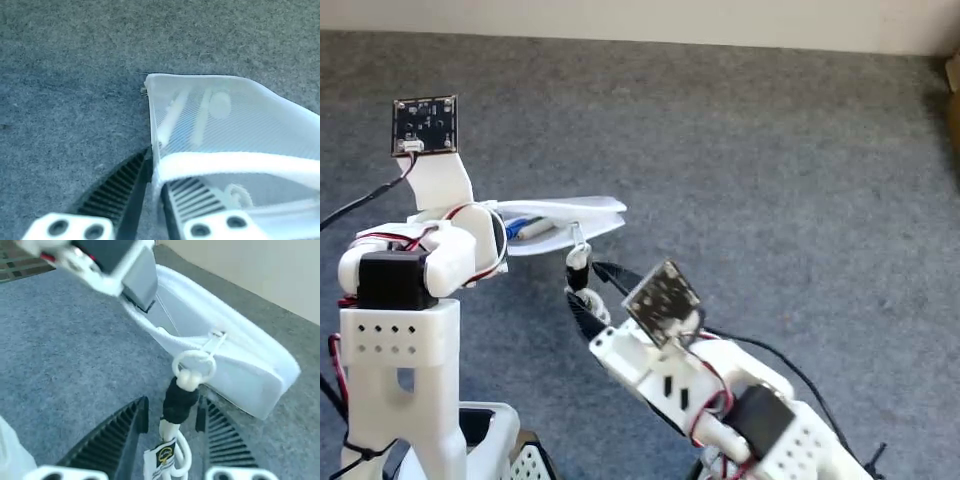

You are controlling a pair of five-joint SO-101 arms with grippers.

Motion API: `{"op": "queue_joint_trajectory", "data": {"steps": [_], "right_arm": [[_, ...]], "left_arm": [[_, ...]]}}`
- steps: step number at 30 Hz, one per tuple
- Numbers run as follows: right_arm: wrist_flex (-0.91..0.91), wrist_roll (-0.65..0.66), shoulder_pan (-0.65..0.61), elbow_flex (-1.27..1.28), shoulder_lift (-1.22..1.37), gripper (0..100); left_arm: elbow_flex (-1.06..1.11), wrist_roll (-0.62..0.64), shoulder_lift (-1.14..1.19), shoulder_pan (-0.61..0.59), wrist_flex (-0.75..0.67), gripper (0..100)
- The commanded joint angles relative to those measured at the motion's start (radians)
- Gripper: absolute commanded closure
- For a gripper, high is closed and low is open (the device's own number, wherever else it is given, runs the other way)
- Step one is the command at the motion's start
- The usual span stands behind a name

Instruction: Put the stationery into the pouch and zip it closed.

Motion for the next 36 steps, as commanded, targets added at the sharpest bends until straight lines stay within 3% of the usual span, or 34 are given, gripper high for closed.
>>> {"op": "queue_joint_trajectory", "data": {"steps": [1, 7, 14, 18, 23, 28, 32, 36], "right_arm": [[-0.127, -0.011, -0.010, 0.010, 0.073, 84.6], [-0.254, -0.011, 0.070, 0.019, 0.153, 84.6], [-0.314, -0.087, 0.070, 0.019, 0.225, 84.6], [-0.311, -0.087, 0.071, 0.019, 0.245, 85.8], [-0.283, -0.086, 0.073, 0.019, 0.205, 94.2], [-0.183, -0.086, 0.073, 0.010, 0.140, 92.9], [-0.179, -0.086, 0.071, 0.018, 0.125, 86.6], [-0.173, -0.086, 0.070, 0.018, 0.134, 87.6]], "left_arm": [[-0.019, 0.006, -0.025, -0.007, -0.023, 98], [-0.019, 0.006, -0.025, -0.007, -0.023, 98], [-0.018, -0.014, -0.025, -0.007, -0.023, 98], [-0.018, -0.017, -0.025, -0.007, -0.023, 98], [-0.018, -0.018, -0.025, -0.007, -0.023, 98], [-0.018, -0.018, -0.025, -0.007, -0.023, 98], [-0.018, -0.018, -0.025, -0.007, -0.023, 98], [-0.018, -0.018, -0.025, -0.007, -0.023, 98]]}}
